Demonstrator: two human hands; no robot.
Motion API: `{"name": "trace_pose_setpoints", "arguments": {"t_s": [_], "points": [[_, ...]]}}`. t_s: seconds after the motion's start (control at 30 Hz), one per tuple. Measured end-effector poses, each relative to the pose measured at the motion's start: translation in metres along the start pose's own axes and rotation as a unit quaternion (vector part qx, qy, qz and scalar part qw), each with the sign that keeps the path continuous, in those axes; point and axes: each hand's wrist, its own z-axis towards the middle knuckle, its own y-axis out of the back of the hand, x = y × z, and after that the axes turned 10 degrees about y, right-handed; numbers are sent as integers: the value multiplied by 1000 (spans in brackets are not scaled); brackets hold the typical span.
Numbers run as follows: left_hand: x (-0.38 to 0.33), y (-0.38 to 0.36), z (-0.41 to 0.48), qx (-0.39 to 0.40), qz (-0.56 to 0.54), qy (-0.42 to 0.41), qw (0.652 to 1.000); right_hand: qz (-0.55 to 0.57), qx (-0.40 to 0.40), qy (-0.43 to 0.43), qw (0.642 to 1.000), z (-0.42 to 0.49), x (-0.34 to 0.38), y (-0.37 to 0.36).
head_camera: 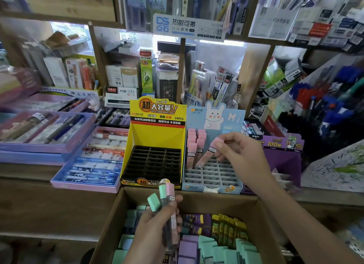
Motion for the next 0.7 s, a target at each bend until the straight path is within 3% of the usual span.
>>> {"name": "trace_pose_setpoints", "arguments": {"t_s": [0.3,0.7], "points": [[-3,2,-5,14,32,-9,999,-54,56,17,997,10,-16,-10],[-4,-3,-8,12,16,-22,1000,-209,138,140,958,21,-23,-15]]}}
